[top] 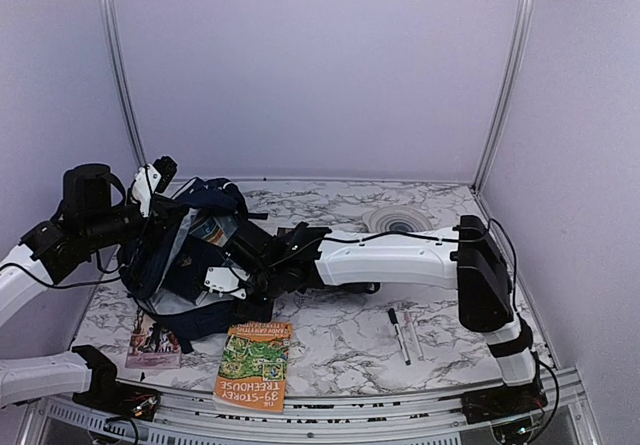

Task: Pack the student bag
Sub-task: Adjust the largest pocket of the bag to the student bag, then move the book to the corner of the board.

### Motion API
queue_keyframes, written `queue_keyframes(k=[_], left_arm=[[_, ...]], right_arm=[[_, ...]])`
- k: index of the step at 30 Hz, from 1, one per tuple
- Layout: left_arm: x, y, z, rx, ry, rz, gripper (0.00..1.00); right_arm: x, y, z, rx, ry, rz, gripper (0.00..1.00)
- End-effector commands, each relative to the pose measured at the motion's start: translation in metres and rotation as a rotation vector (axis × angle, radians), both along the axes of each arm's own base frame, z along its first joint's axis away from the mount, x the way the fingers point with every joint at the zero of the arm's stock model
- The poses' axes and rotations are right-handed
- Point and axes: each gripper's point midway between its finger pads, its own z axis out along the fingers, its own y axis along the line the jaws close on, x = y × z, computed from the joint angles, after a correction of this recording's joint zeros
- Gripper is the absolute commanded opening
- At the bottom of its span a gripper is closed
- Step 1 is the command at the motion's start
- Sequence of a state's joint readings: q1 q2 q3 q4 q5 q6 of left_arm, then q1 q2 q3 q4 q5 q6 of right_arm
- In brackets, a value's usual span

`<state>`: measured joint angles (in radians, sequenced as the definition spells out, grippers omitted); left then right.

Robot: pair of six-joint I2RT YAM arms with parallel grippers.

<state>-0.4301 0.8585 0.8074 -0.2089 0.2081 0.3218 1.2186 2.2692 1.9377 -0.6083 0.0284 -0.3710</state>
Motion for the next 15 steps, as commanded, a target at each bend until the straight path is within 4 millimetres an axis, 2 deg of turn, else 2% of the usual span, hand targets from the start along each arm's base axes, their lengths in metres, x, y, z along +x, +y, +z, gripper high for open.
queue_keyframes(k=[1, 4, 6, 7, 9, 12, 15], left_arm=[[0.003, -0.007, 0.043, -0.075, -0.117, -0.021, 0.00], [0.003, -0.008, 0.042, -0.078, -0.110, -0.029, 0.00], [0.003, -0.008, 0.042, -0.077, -0.108, -0.029, 0.00], [0.003, -0.009, 0.042, -0.075, -0.107, -0.029, 0.00], [0.003, -0.007, 0.042, -0.070, -0.112, -0.022, 0.00], [0.003, -0.006, 0.044, -0.069, -0.120, -0.018, 0.00], [0.001, -0.006, 0.044, -0.072, -0.119, -0.026, 0.00]], right_arm=[[-0.012, -0.013, 0.053, 0.095, 0.034, -0.054, 0.53], [-0.058, -0.014, 0.065, 0.145, 0.056, 0.009, 0.61], [-0.093, -0.013, 0.061, 0.144, 0.078, 0.054, 0.72], [-0.108, -0.012, 0.054, 0.124, 0.086, 0.057, 0.73], [-0.135, -0.013, 0.032, 0.040, 0.098, 0.063, 0.86], [-0.173, -0.018, -0.003, -0.095, 0.104, 0.091, 0.89], [-0.186, -0.021, -0.025, -0.139, 0.165, 0.068, 1.00]])
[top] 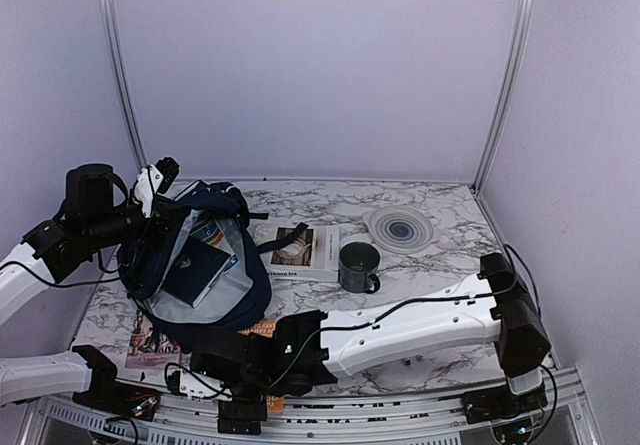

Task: Pack the student bag
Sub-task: Move the book to the corner of the board.

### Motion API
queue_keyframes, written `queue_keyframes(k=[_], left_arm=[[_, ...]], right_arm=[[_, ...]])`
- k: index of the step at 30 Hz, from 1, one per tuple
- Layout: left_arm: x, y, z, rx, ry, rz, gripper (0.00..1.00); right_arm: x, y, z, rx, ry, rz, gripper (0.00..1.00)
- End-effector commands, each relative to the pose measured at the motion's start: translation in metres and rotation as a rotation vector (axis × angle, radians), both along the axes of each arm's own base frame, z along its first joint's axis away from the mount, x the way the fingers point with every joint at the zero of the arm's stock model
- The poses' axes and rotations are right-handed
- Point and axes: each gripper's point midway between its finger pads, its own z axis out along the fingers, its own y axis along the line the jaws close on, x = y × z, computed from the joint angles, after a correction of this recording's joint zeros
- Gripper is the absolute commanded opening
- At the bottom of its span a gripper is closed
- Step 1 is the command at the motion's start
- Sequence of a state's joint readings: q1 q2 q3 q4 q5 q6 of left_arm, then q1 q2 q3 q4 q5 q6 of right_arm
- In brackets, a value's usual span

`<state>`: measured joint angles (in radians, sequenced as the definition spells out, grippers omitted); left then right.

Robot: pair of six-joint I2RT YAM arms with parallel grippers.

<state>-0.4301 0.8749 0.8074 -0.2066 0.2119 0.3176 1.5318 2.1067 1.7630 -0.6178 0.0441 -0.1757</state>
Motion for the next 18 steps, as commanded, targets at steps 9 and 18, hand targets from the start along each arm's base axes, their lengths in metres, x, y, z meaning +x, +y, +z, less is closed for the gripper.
queue_keyframes(k=[9, 18], left_arm=[[-0.001, -0.005, 0.046, -0.069, -0.133, -0.022, 0.00], [-0.002, -0.004, 0.048, -0.070, -0.139, -0.026, 0.00]], right_arm=[[0.021, -0.049, -0.093, -0.321, -0.100, -0.172, 0.82], [0.058, -0.116, -0.074, -0.356, -0.114, -0.316, 0.40]])
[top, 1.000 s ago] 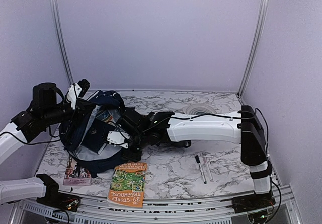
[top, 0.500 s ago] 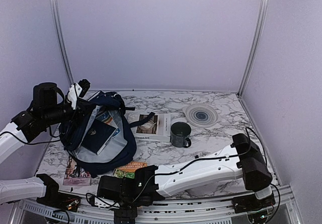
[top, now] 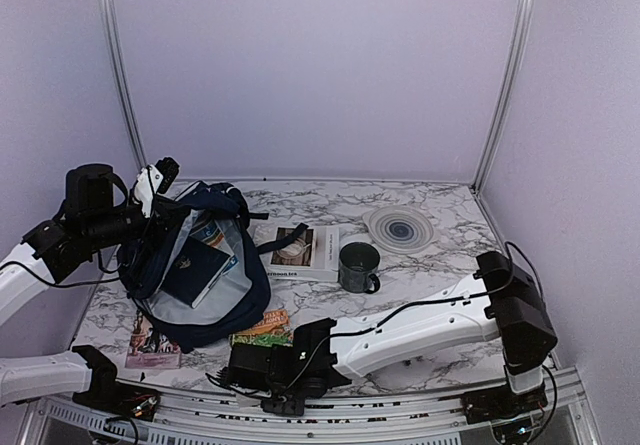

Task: Pack the student bag
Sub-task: Move the book to the corner of the board, then place the largest pocket of the bag in the student bag, then pick up the book at the corner of the board.

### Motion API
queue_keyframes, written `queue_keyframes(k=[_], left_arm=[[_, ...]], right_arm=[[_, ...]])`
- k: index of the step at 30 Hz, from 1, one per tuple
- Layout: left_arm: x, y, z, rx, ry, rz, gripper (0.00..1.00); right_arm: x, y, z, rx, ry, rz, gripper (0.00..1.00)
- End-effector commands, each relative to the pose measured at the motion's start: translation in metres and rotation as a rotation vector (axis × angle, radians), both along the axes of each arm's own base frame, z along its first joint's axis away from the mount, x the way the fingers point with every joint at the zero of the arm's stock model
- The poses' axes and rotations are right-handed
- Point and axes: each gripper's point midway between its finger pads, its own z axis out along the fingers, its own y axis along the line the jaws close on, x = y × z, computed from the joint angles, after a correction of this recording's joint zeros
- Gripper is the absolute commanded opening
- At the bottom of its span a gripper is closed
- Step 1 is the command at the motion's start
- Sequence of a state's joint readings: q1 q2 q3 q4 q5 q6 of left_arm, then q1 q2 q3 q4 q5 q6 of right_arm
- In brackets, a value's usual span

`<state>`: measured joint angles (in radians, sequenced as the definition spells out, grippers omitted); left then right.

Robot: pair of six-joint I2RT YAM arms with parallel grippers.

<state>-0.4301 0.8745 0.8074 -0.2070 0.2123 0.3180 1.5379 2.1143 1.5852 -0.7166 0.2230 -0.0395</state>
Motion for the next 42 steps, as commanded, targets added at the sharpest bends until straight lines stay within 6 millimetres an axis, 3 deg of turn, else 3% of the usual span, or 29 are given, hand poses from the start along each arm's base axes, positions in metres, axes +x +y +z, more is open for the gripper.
queue_keyframes(k=[1, 4, 7, 10, 13, 19, 22, 25, 27, 31, 33, 35, 38, 42], left_arm=[[-0.002, -0.005, 0.048, -0.069, -0.139, -0.027, 0.00], [-0.002, -0.005, 0.048, -0.069, -0.137, -0.027, 0.00], [-0.002, -0.005, 0.048, -0.068, -0.139, -0.027, 0.00], [-0.003, -0.005, 0.047, -0.070, -0.134, -0.032, 0.00], [-0.003, -0.006, 0.047, -0.069, -0.133, -0.035, 0.00], [-0.002, -0.006, 0.046, -0.067, -0.127, -0.037, 0.00], [0.000, -0.008, 0.041, -0.059, -0.113, -0.038, 0.00], [0.001, -0.014, 0.031, -0.051, -0.069, -0.067, 0.00], [-0.003, -0.021, 0.040, -0.066, -0.044, -0.107, 0.18], [-0.038, -0.041, 0.077, -0.106, -0.085, -0.241, 0.52], [-0.069, -0.055, 0.087, -0.113, -0.098, -0.344, 0.61], [-0.110, -0.074, 0.084, -0.121, -0.066, -0.485, 0.64], [-0.148, -0.089, 0.050, -0.091, 0.039, -0.587, 0.60], [-0.191, -0.111, -0.040, 0.165, 0.128, -0.709, 0.60]], right_arm=[[0.038, -0.057, -0.001, -0.113, -0.043, -0.129, 0.39], [0.055, -0.105, -0.008, -0.230, -0.090, -0.174, 0.38], [0.074, -0.146, -0.002, -0.257, -0.111, -0.263, 0.39], [0.089, -0.166, 0.009, -0.206, -0.113, -0.364, 0.44], [0.083, -0.153, 0.025, -0.074, -0.041, -0.425, 0.53], [0.067, -0.107, 0.058, 0.209, 0.178, -0.559, 0.65], [0.068, -0.086, 0.061, 0.294, 0.309, -0.606, 0.67], [0.077, -0.077, 0.055, 0.299, 0.365, -0.665, 0.67], [0.080, -0.076, 0.050, 0.299, 0.369, -0.685, 0.67], [0.083, -0.077, 0.040, 0.322, 0.424, -0.733, 0.67], [0.090, -0.080, 0.036, 0.353, 0.472, -0.773, 0.67], [0.098, -0.085, 0.032, 0.387, 0.515, -0.813, 0.67], [0.105, -0.088, 0.028, 0.421, 0.594, -0.850, 0.66], [0.108, -0.089, 0.021, 0.440, 0.677, -0.867, 0.65]])
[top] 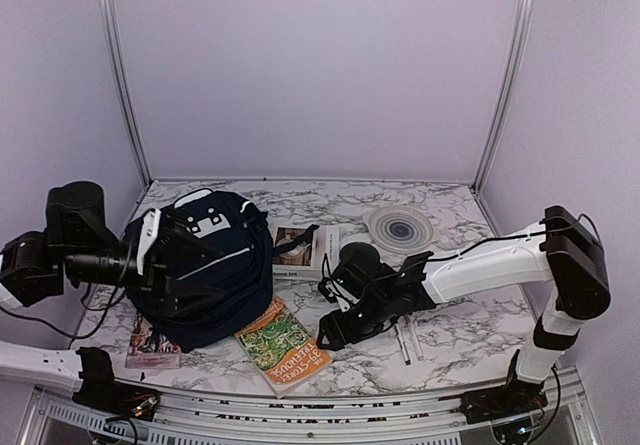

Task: Pack the student bag
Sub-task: Pick up the book at the corner of the board.

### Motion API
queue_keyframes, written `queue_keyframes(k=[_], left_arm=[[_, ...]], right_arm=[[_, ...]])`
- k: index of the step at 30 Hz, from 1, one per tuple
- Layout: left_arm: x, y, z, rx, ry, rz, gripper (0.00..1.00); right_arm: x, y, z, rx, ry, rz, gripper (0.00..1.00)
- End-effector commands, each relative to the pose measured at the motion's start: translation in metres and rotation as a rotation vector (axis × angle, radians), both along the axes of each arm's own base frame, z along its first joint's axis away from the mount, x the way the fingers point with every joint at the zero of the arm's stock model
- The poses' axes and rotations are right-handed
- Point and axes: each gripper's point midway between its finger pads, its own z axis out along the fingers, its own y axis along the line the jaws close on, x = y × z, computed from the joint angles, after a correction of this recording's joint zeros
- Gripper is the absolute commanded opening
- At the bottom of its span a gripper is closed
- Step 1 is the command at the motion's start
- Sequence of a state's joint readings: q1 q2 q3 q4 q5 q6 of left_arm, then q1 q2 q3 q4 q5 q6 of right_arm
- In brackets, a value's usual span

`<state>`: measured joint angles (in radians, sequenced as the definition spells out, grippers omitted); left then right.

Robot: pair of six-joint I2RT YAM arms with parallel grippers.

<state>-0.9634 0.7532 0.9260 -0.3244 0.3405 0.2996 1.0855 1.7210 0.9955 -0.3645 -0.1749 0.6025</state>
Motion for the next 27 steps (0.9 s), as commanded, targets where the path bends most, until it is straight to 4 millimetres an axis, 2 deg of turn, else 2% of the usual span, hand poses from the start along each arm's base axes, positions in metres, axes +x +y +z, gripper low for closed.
queue_keyframes(k=[1, 3, 7, 12, 15, 18, 20, 23, 25, 27], left_arm=[[-0.036, -0.016, -0.124, 0.391, 0.046, -0.096, 0.62], [-0.039, -0.021, -0.161, 0.538, -0.032, -0.119, 0.65], [-0.013, -0.019, -0.223, 0.824, -0.152, -0.052, 0.69], [0.005, -0.011, -0.272, 1.033, -0.311, -0.089, 0.76], [0.012, -0.019, -0.296, 1.064, -0.379, -0.105, 0.78], [0.013, -0.028, -0.318, 1.087, -0.408, -0.157, 0.78], [0.010, -0.028, -0.335, 1.118, -0.402, -0.188, 0.77], [0.007, -0.030, -0.353, 1.135, -0.392, -0.213, 0.72], [0.005, -0.040, -0.354, 1.096, -0.378, -0.209, 0.68], [0.003, -0.052, -0.347, 1.025, -0.366, -0.199, 0.59]], right_arm=[[0.004, 0.022, 0.017, 0.162, 0.069, -0.017, 0.65], [0.004, 0.026, 0.017, 0.198, 0.093, -0.017, 0.65], [0.001, 0.032, 0.013, 0.230, 0.132, -0.019, 0.64], [0.000, 0.036, 0.009, 0.219, 0.162, -0.013, 0.64], [-0.001, 0.036, 0.001, 0.205, 0.184, -0.009, 0.64], [-0.006, 0.037, -0.007, 0.203, 0.223, -0.005, 0.64], [-0.010, 0.043, -0.008, 0.223, 0.266, -0.001, 0.64], [-0.022, 0.063, 0.007, 0.325, 0.342, 0.037, 0.61], [-0.028, 0.079, 0.026, 0.402, 0.360, 0.083, 0.60], [-0.035, 0.094, 0.051, 0.473, 0.363, 0.138, 0.59]])
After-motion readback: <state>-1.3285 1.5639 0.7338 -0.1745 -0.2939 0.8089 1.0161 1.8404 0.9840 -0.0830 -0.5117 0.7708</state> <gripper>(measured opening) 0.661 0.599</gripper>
